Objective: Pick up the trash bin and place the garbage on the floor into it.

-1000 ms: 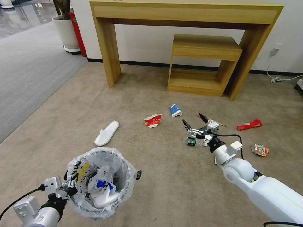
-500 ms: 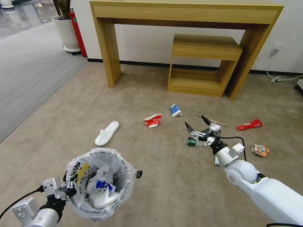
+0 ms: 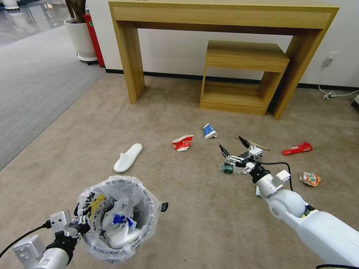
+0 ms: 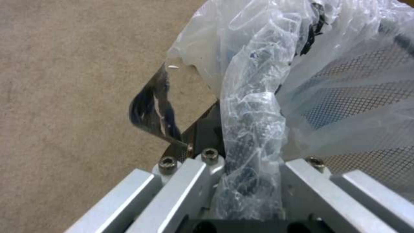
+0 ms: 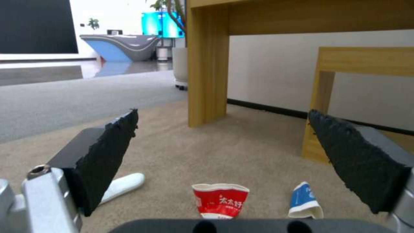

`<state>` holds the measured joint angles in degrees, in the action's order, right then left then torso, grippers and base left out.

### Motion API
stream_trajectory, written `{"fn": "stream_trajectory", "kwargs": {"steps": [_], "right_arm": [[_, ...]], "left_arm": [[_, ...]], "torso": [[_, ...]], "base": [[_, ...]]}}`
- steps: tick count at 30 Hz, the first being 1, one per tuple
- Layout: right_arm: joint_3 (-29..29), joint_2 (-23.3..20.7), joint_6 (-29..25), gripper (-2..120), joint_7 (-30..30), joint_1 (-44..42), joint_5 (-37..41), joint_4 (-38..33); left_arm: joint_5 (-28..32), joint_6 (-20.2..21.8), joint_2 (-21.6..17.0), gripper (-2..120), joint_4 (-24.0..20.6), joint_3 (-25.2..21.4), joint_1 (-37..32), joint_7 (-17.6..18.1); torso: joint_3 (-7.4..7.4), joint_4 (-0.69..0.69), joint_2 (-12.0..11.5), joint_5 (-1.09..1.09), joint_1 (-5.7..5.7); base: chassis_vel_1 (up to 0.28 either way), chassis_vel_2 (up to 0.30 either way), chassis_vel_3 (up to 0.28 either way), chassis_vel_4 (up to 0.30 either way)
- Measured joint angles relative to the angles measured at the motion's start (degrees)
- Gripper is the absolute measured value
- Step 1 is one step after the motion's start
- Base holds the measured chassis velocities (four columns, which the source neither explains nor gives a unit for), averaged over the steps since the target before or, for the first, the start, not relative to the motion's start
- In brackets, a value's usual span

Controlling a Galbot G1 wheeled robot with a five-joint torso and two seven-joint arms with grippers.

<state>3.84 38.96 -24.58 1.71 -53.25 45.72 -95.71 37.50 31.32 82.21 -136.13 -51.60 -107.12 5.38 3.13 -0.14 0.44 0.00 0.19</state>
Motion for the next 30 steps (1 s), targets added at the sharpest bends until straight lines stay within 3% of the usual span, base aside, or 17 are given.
{"fn": "stream_trajectory", "kwargs": {"steps": [30], "right_arm": [[0.86, 1.33, -0.53, 100, 1.03, 0.39, -0.65, 1.04]], "left_arm": [[1.65, 0.2, -0.89, 1, -0.32, -1.48, -0.36, -0.07]], "torso": [[0.0, 0.0, 0.0, 0.0, 0.0]], "base": [[0.0, 0.0, 0.0, 0.0]]}}
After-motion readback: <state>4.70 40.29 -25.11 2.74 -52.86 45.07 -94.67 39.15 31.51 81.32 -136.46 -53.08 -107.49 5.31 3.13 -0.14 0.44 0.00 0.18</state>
